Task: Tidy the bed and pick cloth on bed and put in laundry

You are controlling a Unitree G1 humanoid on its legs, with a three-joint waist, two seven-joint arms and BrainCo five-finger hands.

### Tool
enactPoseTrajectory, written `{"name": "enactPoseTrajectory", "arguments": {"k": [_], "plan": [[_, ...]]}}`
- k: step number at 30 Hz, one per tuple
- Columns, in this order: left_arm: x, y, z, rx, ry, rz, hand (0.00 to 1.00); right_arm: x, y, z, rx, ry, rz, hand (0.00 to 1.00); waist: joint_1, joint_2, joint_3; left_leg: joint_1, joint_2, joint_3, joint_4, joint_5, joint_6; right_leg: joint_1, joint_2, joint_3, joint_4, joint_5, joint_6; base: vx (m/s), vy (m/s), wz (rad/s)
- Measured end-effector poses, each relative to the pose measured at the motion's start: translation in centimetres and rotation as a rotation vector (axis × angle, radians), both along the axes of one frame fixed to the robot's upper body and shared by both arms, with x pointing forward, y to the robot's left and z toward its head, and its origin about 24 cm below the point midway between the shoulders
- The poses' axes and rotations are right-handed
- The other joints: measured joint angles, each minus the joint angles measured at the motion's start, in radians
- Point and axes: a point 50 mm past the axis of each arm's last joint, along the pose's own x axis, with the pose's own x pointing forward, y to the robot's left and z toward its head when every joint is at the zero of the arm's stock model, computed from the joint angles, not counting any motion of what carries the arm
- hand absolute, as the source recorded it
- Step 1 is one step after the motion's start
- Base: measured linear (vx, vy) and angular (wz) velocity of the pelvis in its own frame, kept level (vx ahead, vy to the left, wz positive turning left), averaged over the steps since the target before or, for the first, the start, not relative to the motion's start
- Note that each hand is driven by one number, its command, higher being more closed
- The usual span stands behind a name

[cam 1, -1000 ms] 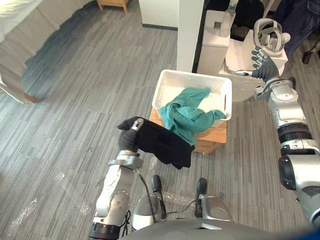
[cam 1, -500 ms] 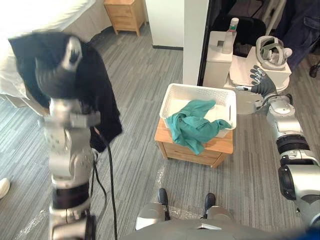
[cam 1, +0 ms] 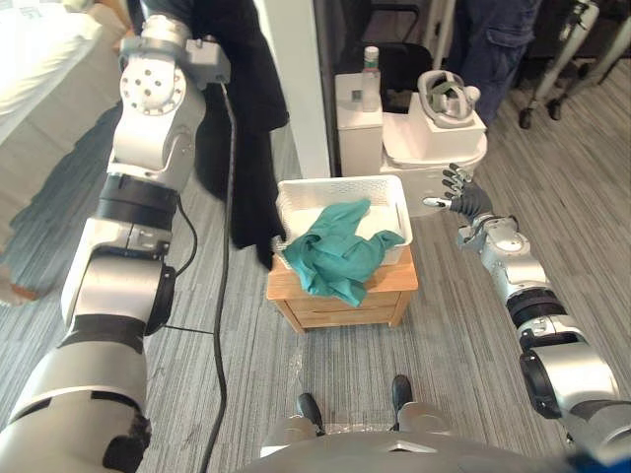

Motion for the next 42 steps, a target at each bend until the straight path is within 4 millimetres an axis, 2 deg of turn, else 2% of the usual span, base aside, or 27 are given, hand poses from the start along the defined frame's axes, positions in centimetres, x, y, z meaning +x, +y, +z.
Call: {"name": "enactPoseTrajectory", "arguments": {"k": [4,6,9,12,14,16,17,18,21,25,28,30,34,37,39,42], "plan": [[1.1,-2.0,-1.6,-0.001,0.064,-0.041,1.00,0.1,0.3,0.9,0.020,-0.046,0.002,0.00,-0.017,-0.002,0.003,-0.007,0.003,0.030,0.000,-0.001,-0.006,-0.029,0.002,0.018,0.008,0.007,0.001,0.05,0.007,-0.15],[1.8,-3.7,-3.1,0.018,0.119,-0.072,1.00,0.1,0.6,1.3,0.023,-0.074,0.013,0.00,-0.019,-0.004,0.013,-0.003,0.003,0.053,0.000,-0.008,-0.010,-0.032,0.002,0.034,0.010,0.009,0.002,0.05,0.023,-0.19],[2.0,-5.3,-4.0,0.052,0.146,-0.110,1.00,-0.3,1.0,1.2,0.033,-0.090,0.030,0.00,-0.021,-0.006,0.031,-0.003,0.003,0.082,0.000,-0.018,-0.011,-0.056,0.002,0.056,0.038,-0.001,0.005,0.03,0.019,-0.21],[2.1,-6.5,-5.3,0.055,0.189,-0.168,1.00,-0.3,2.1,0.9,0.062,-0.085,0.052,0.00,-0.037,-0.004,0.062,-0.002,-0.001,0.105,0.001,-0.020,-0.012,-0.077,-0.001,0.075,0.054,-0.004,0.009,0.05,0.028,-0.18],[2.1,-7.4,-7.7,0.040,0.249,-0.218,1.00,-0.3,2.5,0.7,0.073,-0.082,0.059,0.00,-0.046,0.002,0.081,-0.003,-0.003,0.110,0.001,-0.020,-0.011,-0.089,-0.002,0.086,0.071,-0.012,0.010,0.02,0.008,-0.09],[1.5,-8.5,-12.0,0.000,0.353,-0.290,1.00,-0.3,2.5,1.3,0.081,-0.107,0.059,0.00,-0.048,0.009,0.104,-0.010,-0.002,0.112,0.001,-0.022,-0.015,-0.108,-0.001,0.088,0.093,-0.025,0.009,0.01,-0.003,-0.04],[1.1,-8.8,-13.1,-0.009,0.377,-0.312,1.00,-0.3,2.5,1.5,0.083,-0.120,0.060,0.00,-0.049,0.010,0.110,-0.018,-0.001,0.112,0.001,-0.022,-0.016,-0.119,0.000,0.088,0.102,-0.029,0.009,0.01,-0.016,0.04],[0.1,-9.3,-15.4,-0.003,0.415,-0.351,1.00,-0.3,2.4,2.0,0.087,-0.142,0.058,0.00,-0.050,0.011,0.121,-0.034,0.000,0.107,0.002,-0.020,-0.019,-0.138,0.000,0.087,0.112,-0.032,0.008,0.01,-0.012,0.06],[-1.4,-9.5,-17.3,0.001,0.445,-0.400,1.00,-0.3,1.7,2.2,0.098,-0.157,0.029,0.00,-0.040,0.014,0.152,-0.037,0.000,0.101,0.002,-0.019,-0.021,-0.145,0.000,0.084,0.127,-0.040,0.007,0.01,-0.010,0.06],[-2.5,-8.9,-17.3,0.024,0.434,-0.411,1.00,-0.9,1.0,1.6,0.085,-0.139,0.011,0.00,-0.012,0.026,0.164,-0.056,-0.001,0.084,0.002,-0.019,-0.021,-0.169,-0.003,0.074,0.163,-0.065,0.007,0.00,-0.013,0.13],[-2.7,-7.7,-17.4,0.124,0.466,-0.415,1.00,-0.8,0.0,2.4,0.081,-0.167,-0.019,0.00,0.001,0.037,0.181,-0.092,0.001,0.074,0.002,-0.010,-0.022,-0.205,-0.010,0.047,0.182,-0.074,0.005,0.03,-0.020,0.24],[-2.8,-5.8,-18.9,0.180,0.554,-0.365,1.00,-0.8,-0.5,3.3,0.080,-0.198,-0.027,0.00,0.012,0.048,0.197,-0.107,0.000,0.074,0.002,-0.004,-0.020,-0.224,-0.014,0.043,0.194,-0.078,0.005,0.03,-0.007,0.06],[-2.7,-3.2,-20.7,0.212,0.643,-0.247,1.00,-1.0,-0.9,4.8,0.056,-0.250,-0.012,0.00,0.013,0.053,0.217,-0.109,-0.013,0.076,0.006,-0.001,-0.015,-0.245,-0.032,0.037,0.253,-0.116,0.012,0.06,0.010,0.11],[-1.7,-0.6,-21.5,0.253,0.696,-0.080,1.00,-1.2,-0.5,5.4,0.055,-0.277,0.010,0.00,0.016,0.052,0.218,-0.139,-0.018,0.092,0.003,-0.011,-0.020,-0.290,-0.045,0.035,0.302,-0.142,0.014,0.04,0.000,0.09],[-0.8,0.7,-21.6,0.285,0.729,0.000,1.00,-1.2,-0.4,5.5,0.054,-0.278,0.015,0.00,0.018,0.045,0.224,-0.151,-0.008,0.162,0.006,-0.007,-0.022,-0.321,-0.054,0.033,0.324,-0.149,0.013,0.06,-0.014,0.12],[0.5,1.7,-20.5,0.309,0.720,0.121,1.00,-0.9,0.3,5.6,0.050,-0.272,0.040,0.00,0.020,0.029,0.234,-0.192,-0.013,0.184,0.008,0.024,0.009,-0.383,-0.060,0.041,0.361,-0.153,0.012,0.05,-0.021,0.01]]}}
